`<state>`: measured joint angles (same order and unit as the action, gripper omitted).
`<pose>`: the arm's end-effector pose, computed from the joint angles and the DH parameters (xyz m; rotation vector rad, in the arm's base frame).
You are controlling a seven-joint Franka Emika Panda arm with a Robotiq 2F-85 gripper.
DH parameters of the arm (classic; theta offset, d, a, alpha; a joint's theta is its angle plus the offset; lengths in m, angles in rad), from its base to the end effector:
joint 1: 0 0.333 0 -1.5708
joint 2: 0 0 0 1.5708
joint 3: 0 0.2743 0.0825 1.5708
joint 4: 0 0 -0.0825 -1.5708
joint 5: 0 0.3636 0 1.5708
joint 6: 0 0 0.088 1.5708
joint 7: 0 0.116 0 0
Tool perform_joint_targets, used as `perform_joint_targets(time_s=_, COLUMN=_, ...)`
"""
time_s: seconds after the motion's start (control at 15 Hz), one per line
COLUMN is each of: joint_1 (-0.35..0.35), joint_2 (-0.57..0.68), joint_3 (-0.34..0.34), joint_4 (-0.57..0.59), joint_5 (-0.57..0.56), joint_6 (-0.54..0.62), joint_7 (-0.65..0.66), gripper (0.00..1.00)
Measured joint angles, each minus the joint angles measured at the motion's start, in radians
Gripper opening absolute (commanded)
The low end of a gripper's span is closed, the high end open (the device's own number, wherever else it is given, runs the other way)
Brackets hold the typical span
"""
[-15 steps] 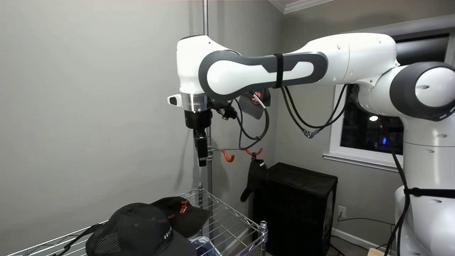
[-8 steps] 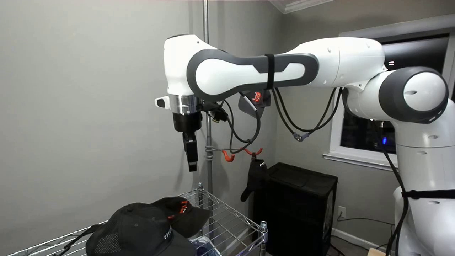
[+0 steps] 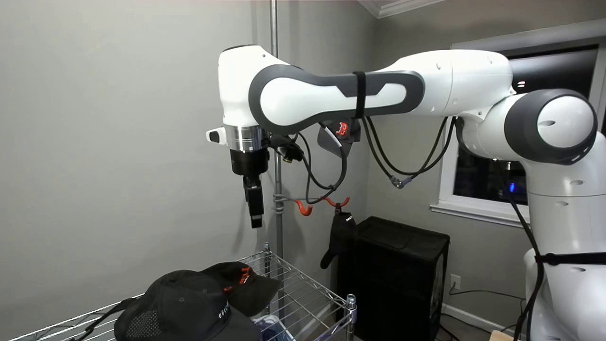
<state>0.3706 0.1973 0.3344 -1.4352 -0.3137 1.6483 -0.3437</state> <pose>0.4824 0.3440 0.5402 2.5005 1.4685 0.1026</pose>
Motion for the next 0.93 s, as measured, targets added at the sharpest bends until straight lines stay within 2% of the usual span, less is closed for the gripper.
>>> perform_joint_targets(time_s=0.2, joint_1=0.0, joint_2=0.0, joint_3=0.0, joint_4=0.0, joint_5=0.0, joint_6=0.0, joint_7=0.0, gripper=1.0)
perform_joint_targets(time_s=0.47, joint_1=0.003, joint_2=0.027, joint_3=0.001, joint_4=0.013, joint_5=0.037, joint_6=0.058, joint_7=0.029, gripper=1.0)
perform_joint_targets(time_s=0.93, joint_1=0.041, joint_2=0.177, joint_3=-0.001, joint_4=0.09, joint_5=0.071, joint_6=0.148, joint_7=0.102, gripper=1.0)
